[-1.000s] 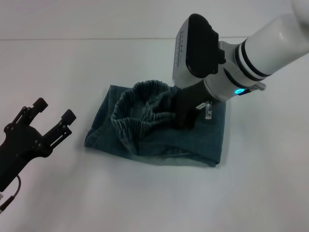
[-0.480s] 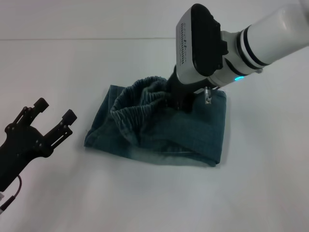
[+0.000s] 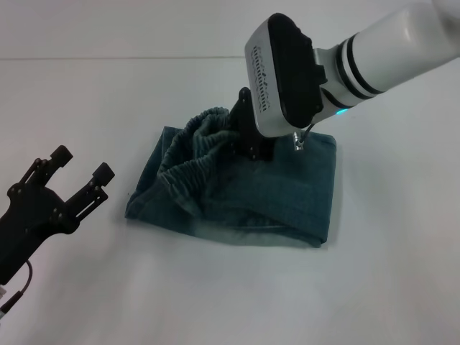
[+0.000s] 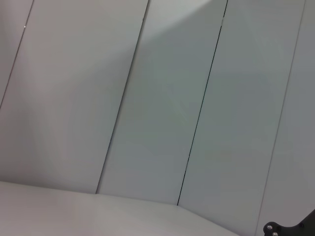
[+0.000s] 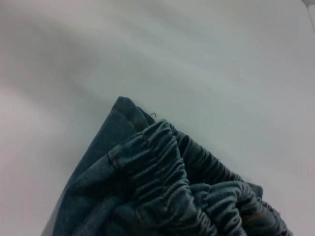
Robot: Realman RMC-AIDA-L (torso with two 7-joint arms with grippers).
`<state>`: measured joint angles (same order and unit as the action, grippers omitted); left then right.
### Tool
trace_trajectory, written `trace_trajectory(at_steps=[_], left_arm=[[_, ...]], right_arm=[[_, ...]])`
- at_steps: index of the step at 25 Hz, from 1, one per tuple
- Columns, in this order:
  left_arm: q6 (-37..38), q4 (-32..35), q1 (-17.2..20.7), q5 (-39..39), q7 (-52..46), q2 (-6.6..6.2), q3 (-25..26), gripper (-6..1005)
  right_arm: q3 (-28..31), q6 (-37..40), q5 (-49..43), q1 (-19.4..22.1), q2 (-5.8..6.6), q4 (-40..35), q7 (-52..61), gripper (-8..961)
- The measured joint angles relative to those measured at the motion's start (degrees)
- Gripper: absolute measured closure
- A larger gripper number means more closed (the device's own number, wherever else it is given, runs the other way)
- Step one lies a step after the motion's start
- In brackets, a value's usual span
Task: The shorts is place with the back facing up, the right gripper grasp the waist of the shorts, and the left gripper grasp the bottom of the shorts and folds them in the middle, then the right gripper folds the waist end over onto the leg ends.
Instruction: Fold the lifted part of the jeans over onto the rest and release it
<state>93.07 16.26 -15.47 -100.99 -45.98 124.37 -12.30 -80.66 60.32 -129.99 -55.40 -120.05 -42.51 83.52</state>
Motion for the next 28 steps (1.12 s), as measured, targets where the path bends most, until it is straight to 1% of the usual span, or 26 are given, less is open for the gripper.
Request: trace_trajectory(at_steps=[8,13,16,18,19,20,23,27,28], left_arm=[[0.0,-0.6,0.0,0.0,0.0,0.00,0.0,112],[-0.4,-1.3,-0.2,0.0,0.1,0.00,0.0,111],[-0.4,-1.4,-0.2,0.0,0.2,0.00,0.0,111],[-0.5,-1.4,-0.3,0.2,0.2,0.00,0.1,111],[-0.5,-1.4,-0.3,0.3,0.2,0.00,0.1,111],[-0.5,-1.4,-0.3,0.3,0.2,0.00,0.1,111],[-0.5,-1.4,-0.5,0.4,0.2,-0.02,0.1,112],[-0.5,-1.4,-0.7,0.4,0.2,-0.08,0.1,112],[-0.5,-1.3,-0.7,0.4,0.2,-0.08,0.1,112]], right_arm=[[-3.9,-3.6,-1.4,-0.5,-0.07,0.1,-1.3,720],[-3.8,-6.7,-1.4,-0.3,-0.12,0.2,-3.0,475],[-3.5,-9.5,1.3,0.0,-0.06,1.6,-5.8,260],[-3.2,-11.0,4.3,0.0,0.02,3.3,-7.8,221],[-2.6,-12.0,7.4,-0.1,0.11,5.4,-9.8,201],[-2.6,-12.0,7.4,-0.1,0.11,5.4,-9.8,182],[-1.1,-13.3,12.0,-0.7,0.15,8.8,-12.5,123],[1.0,-13.6,17.8,-0.3,0.26,10.8,-14.9,45],[1.8,-13.6,19.0,-0.2,0.33,11.4,-15.5,41]])
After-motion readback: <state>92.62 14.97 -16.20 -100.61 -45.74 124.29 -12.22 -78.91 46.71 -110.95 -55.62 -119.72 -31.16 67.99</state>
